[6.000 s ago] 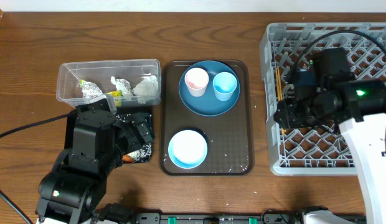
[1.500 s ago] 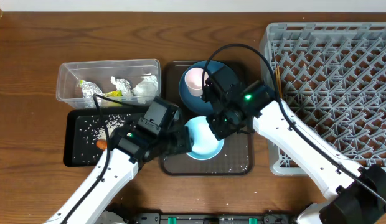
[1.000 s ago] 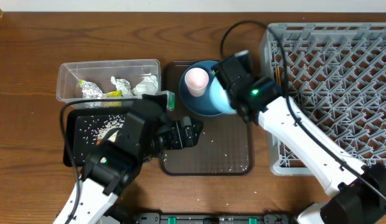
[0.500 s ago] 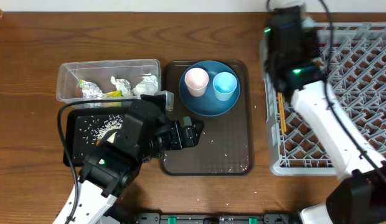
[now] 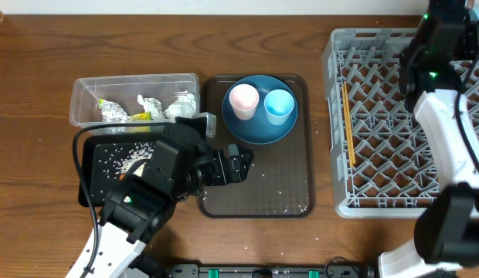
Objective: Sort waste into correct bins and load items into the dishwasher rack
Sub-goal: 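Carry the bowl with the right gripper into the dish rack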
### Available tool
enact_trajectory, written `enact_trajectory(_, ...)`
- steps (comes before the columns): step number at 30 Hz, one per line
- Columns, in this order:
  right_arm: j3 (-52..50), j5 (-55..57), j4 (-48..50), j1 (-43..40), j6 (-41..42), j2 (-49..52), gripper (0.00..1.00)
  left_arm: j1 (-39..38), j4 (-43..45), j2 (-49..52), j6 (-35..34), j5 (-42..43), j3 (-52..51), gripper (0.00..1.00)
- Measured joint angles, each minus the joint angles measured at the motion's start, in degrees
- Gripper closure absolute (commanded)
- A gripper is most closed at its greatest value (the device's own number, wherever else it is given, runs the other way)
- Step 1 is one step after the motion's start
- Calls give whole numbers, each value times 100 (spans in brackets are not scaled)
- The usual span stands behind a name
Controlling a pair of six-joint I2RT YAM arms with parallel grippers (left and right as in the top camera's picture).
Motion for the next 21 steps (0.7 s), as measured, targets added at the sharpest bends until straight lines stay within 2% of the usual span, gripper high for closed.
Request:
enact_trajectory(10,-2,11,85,133,-87,1252,99,2,2,0,0,0,0,2)
enact_trajectory(21,4,138,-358,846,-107,1314,99,0,0,4,0,0,0,2)
